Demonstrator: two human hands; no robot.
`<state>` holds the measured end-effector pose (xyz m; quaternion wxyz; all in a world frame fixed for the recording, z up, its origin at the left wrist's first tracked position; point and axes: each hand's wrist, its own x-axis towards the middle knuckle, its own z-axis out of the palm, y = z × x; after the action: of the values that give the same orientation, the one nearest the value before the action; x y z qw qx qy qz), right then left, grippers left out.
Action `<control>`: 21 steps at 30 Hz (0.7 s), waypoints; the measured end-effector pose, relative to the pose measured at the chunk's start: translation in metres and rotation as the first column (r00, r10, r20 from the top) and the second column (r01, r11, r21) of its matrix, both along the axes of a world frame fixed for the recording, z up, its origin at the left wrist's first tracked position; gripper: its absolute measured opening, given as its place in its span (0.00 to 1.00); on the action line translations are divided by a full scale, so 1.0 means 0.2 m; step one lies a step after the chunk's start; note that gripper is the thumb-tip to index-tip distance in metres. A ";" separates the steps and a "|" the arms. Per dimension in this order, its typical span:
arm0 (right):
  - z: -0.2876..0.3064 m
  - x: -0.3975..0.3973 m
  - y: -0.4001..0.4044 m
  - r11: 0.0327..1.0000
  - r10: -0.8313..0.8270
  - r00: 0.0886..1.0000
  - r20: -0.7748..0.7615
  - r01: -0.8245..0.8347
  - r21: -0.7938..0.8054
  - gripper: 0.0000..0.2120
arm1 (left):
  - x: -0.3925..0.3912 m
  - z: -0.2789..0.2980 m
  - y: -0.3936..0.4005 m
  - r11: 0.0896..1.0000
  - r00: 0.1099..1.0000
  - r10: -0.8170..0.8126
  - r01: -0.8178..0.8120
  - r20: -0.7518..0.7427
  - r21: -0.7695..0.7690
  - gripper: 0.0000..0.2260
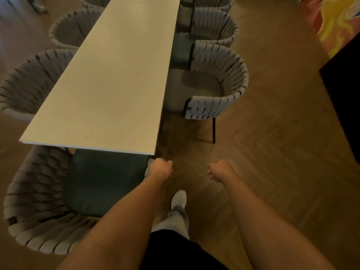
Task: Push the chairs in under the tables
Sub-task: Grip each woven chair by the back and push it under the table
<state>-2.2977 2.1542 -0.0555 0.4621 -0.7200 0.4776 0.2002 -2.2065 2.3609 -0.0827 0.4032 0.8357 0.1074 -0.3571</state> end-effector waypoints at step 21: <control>-0.20 0.68 -1.68 0.971 0.218 0.972 -0.086 -0.225 -0.078 0.13 | 0.74 -0.13 -1.47 0.958 0.976 -0.208 0.216 -0.064 0.188 0.10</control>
<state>-2.1620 1.8189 -0.0955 0.3863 -0.7800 0.4198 0.2571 -2.0594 2.0669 -0.1088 0.2769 0.8697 0.0602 -0.4041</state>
